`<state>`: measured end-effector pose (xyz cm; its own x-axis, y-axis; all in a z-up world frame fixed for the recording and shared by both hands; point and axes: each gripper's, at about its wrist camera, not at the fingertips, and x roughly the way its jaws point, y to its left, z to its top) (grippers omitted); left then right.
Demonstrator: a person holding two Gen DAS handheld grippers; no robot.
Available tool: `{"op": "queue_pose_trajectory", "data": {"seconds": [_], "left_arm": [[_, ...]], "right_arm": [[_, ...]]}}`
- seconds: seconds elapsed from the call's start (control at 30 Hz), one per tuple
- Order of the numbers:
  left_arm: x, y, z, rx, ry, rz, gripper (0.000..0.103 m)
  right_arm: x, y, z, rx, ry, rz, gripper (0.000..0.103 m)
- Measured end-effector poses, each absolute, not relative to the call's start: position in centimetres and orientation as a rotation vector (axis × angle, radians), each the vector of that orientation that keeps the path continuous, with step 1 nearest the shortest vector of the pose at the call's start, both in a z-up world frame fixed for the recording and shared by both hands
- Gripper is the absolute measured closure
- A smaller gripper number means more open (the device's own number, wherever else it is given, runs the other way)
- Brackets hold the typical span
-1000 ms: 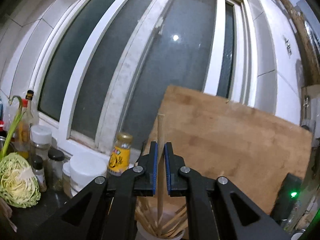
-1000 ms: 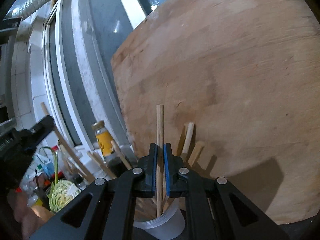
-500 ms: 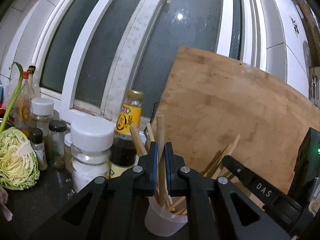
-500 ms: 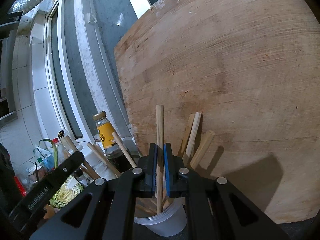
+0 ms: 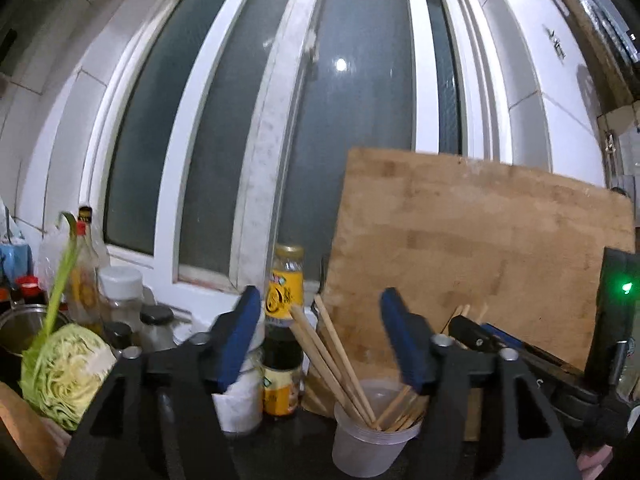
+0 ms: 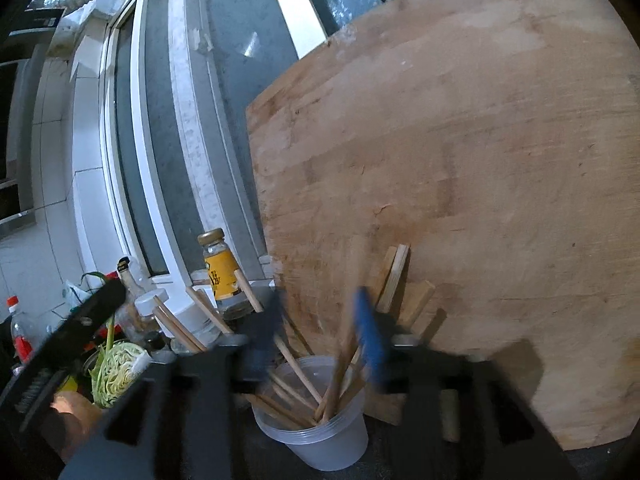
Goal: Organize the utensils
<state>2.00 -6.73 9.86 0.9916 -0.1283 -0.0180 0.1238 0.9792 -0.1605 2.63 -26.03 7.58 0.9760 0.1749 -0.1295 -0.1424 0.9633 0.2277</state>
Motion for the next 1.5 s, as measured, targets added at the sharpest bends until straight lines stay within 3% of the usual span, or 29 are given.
{"op": "queue_pose_trajectory", "data": {"seconds": [0.23,0.67,0.8,0.93,1.5], "left_arm": [[0.1,-4.9,9.7,-0.122,0.026,-0.107,0.022],[-1.4,-2.3,4.8,-0.04,0.1,-0.082,0.0],[-1.1,-2.0,4.0,-0.049,0.119,-0.076,0.0],[-0.5,-1.4,3.3,-0.08,0.138,-0.083,0.0],[1.1,-0.6,1.3,-0.087,0.191,-0.052,0.0]], "right_arm": [[0.7,-25.6,8.4,0.163,0.112,0.176,0.04],[-1.0,-24.7,4.6,0.068,0.121,0.166,0.009],[-1.0,-24.5,3.5,0.076,0.149,0.203,0.009],[-0.8,-24.0,2.7,0.048,0.148,0.174,0.001],[1.0,-22.4,0.9,0.016,0.2,0.137,0.001]]}}
